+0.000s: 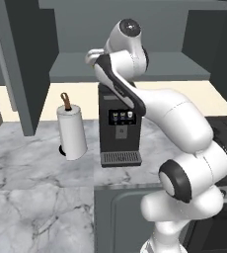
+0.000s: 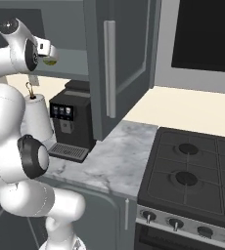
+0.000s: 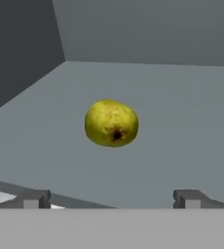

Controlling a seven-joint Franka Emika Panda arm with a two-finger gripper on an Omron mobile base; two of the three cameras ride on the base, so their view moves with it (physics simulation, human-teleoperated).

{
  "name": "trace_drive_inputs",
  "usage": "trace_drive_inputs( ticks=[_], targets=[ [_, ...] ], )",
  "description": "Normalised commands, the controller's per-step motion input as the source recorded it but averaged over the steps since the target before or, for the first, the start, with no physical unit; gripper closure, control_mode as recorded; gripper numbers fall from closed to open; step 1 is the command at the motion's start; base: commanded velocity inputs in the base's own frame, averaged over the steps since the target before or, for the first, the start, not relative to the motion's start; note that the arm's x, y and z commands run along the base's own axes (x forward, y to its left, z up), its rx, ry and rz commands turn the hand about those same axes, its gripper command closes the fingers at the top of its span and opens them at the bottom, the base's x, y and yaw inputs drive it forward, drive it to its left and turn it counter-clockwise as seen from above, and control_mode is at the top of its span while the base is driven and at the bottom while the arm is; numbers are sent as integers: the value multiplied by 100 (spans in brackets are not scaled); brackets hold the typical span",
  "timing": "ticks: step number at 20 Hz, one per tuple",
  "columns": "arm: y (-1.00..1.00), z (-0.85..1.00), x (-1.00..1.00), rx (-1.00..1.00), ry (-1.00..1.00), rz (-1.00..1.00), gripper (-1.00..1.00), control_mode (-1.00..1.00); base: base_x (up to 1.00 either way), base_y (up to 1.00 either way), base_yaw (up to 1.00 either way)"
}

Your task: Pick the pears from the cabinet and place them in one bowl. Pick the apple from the sink and place it in the other bowl.

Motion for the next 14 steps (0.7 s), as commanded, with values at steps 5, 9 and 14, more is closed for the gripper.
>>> trace_drive_inputs(
  ticks=[5,9,14],
  targets=[
    [1,-3,27,0,0,-5,-100,-100,0,0,0],
    [1,-5,27,-1,0,-7,-100,-100,0,0,0],
    [5,-2,28,0,0,-6,-100,-100,0,0,0]
  ],
)
